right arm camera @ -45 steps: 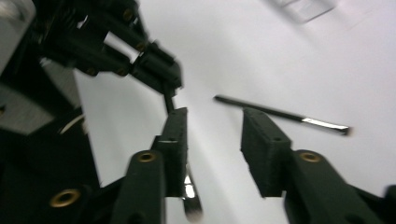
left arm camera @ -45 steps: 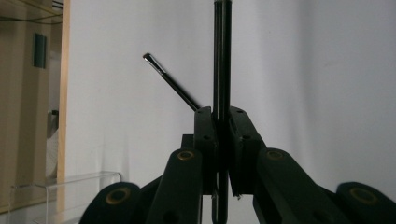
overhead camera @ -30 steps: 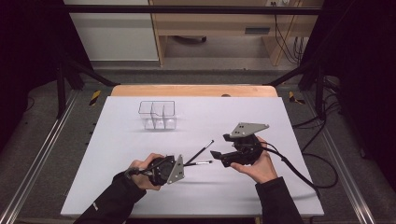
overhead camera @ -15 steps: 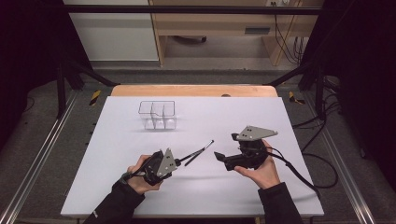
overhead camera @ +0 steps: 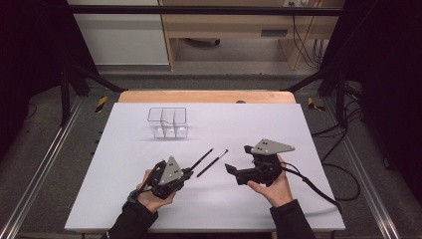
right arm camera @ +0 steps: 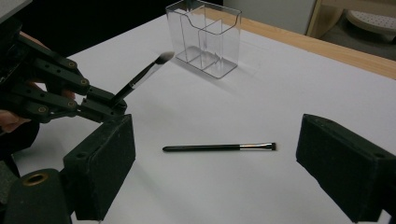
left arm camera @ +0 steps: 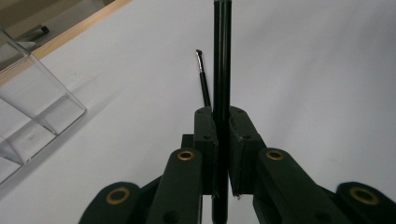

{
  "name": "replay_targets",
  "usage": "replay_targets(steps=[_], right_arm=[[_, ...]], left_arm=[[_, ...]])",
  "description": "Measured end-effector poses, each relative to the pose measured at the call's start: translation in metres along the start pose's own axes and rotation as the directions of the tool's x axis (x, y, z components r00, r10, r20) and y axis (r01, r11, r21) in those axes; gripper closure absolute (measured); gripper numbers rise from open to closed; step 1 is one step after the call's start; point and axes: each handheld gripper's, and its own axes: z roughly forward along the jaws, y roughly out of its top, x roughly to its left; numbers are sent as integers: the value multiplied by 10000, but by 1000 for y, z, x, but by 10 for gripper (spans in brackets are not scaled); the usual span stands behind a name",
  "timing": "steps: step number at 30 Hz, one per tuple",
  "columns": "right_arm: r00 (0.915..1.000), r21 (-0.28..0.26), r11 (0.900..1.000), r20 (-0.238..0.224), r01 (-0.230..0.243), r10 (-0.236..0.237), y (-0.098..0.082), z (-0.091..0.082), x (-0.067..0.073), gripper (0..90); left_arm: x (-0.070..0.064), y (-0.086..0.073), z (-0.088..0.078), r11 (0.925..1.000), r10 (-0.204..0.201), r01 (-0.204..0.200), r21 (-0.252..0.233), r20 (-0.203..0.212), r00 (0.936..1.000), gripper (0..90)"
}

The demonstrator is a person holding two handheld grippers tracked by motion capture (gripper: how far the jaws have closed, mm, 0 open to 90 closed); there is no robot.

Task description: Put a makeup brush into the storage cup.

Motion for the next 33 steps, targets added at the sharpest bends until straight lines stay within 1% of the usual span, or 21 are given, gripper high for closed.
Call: replay_targets(steps=[2,4,7,9,12,14,17,22,25,28,29,30,33], right_arm=[[10000,-49,10000,-19,-22,22,-1,2,1,125],[9999,-153,9998,-72,-102,101,-2,4,3,125],[9994,-421,9986,-164,-306,299,-2,6,4,128],[9988,-587,9973,-228,-447,434,-2,7,5,131],[9975,-725,9954,-367,-623,598,-3,8,5,126],[9966,-805,9940,-418,-740,709,-3,10,6,126],[9954,-975,9913,-463,-883,841,-4,13,7,127],[9917,-1333,9833,-492,-1241,1185,-5,18,8,131],[9884,-1483,9778,-560,-1482,1413,-5,23,9,134],[9852,-1578,9731,-601,-1681,1605,-6,27,9,139],[9844,-1607,9718,-621,-1727,1646,-6,28,9,141],[9825,-1676,9687,-649,-1831,1745,-6,30,9,144],[9756,-1859,9587,-844,-2152,2026,-6,33,9,152]], left_arm=[[-1,0,-1,9998,-152,150,-88,-183,9997,828],[-2,0,0,9990,-397,391,-220,-293,9988,828],[-3,0,0,9971,-692,678,-333,-430,9967,828],[-5,0,2,9944,-967,941,-481,-543,9938,828],[-7,1,4,9924,-1143,1108,-535,-690,9910,828],[-9,1,6,9900,-1292,1246,-660,-695,9892,828],[-11,1,8,9886,-1349,1286,-780,-818,9875,828],[-14,4,11,9842,-1592,1514,-912,-849,9836,828],[-15,6,14,9818,-1724,1631,-972,-956,9804,828],[-16,7,15,9767,-1952,1843,-1103,-978,9759,828],[-16,7,16,9736,-2076,1961,-1165,-966,9734,828],[-17,8,17,9706,-2194,2076,-1217,-932,9712,828],[-19,9,20,9682,-2274,2150,-1277,-925,9694,828]])
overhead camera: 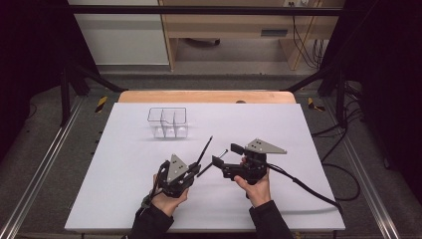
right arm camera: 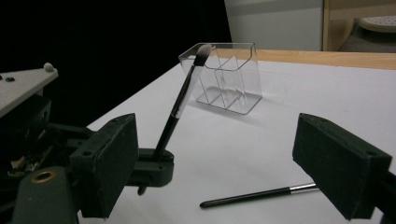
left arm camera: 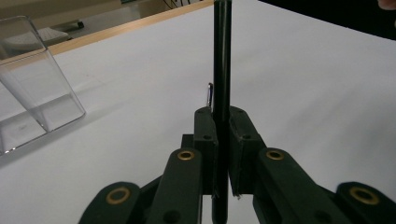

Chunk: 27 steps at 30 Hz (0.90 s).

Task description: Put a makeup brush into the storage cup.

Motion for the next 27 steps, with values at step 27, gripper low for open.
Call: replay_targets(steps=[27], right_arm=[[9921,-384,9918,-347,-1219,1205,-6,15,0,370]], left_arm=[[-23,-2,11,9981,-568,568,-229,27,9984,828]])
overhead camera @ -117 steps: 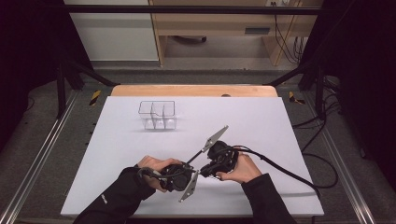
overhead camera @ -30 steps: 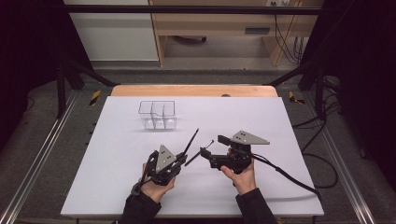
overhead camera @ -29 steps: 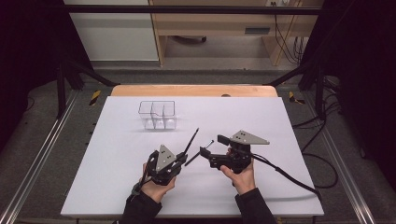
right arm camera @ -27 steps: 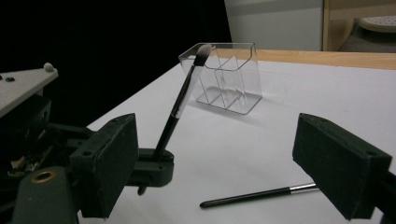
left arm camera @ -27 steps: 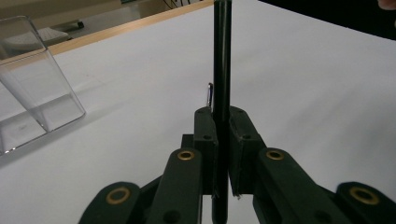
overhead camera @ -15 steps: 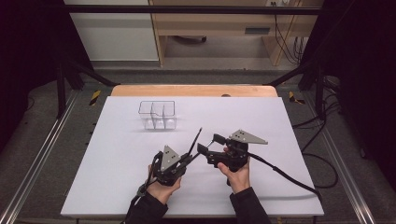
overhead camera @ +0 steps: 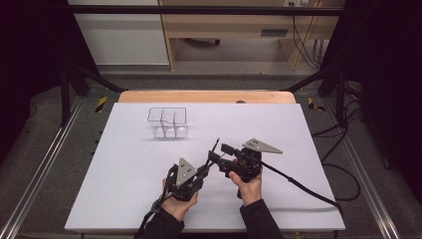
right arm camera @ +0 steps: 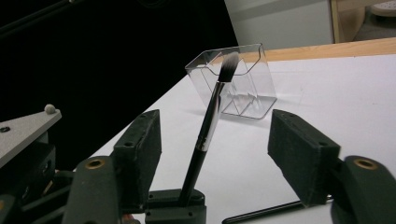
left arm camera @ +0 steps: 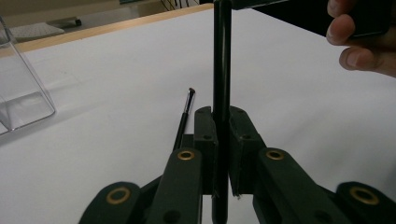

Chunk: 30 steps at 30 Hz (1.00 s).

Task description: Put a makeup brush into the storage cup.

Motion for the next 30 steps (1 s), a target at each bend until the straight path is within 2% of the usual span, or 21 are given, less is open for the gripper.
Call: replay_targets(steps=[7,16,24,30], right_arm=[[9993,-22,9993,61,-363,363,-1,2,0,495],[9979,-60,9980,-120,-637,636,0,1,0,680],[9971,-55,9976,-301,-694,692,1,0,0,803],[9948,-124,9966,-624,-810,801,1,0,1,834]], left_arm=[[-5,-1,2,10000,-36,36,-58,38,10000,828],[-10,-2,3,9999,-44,45,-91,69,10000,828],[-11,-2,1,9999,-26,27,-167,77,10000,828],[-11,-2,0,9998,-38,41,-219,131,9999,826]])
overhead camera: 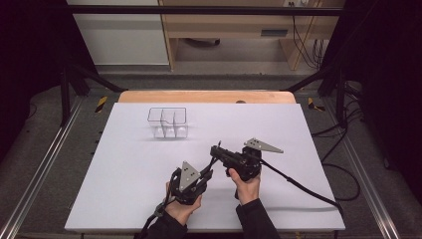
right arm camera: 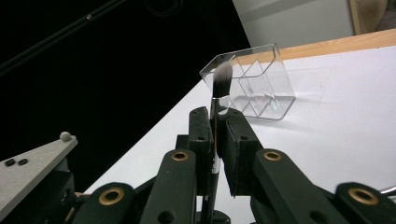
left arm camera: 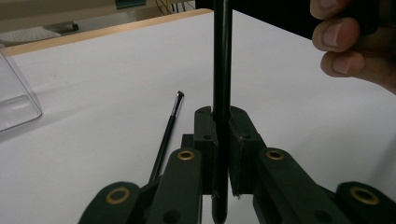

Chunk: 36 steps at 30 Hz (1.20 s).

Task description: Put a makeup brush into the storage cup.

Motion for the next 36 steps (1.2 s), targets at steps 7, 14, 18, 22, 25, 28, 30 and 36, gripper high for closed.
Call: replay_targets(steps=[7,14,18,22,25,28,30,36], right_arm=[[9997,42,9998,-160,195,-194,0,-2,1,840],[9987,75,9987,-145,499,-498,-1,-4,2,840],[9981,71,9983,-198,582,-581,-1,-4,2,840],[9978,74,9981,-270,604,-602,-1,-4,3,840],[9973,94,9977,-309,667,-664,-1,-4,3,840],[9966,139,9971,-331,754,-749,-2,-4,3,841],[9965,156,9969,-327,773,-768,-2,-5,3,841],[9959,153,9965,-381,824,-818,-2,-6,3,841]], left_arm=[[2,4,-2,9995,278,-279,-149,-75,9996,580],[4,21,-6,9980,605,-606,-172,-75,9981,413],[3,28,-4,9977,674,-675,-105,-46,9977,429],[1,32,0,9980,627,-627,68,52,9980,493],[-1,34,2,9982,589,-590,81,82,9982,554],[-3,36,2,9981,609,-609,-6,116,9981,633],[-4,38,2,9983,579,-579,-14,163,9982,681],[-4,39,2,9989,462,-461,-47,119,9989,808]])
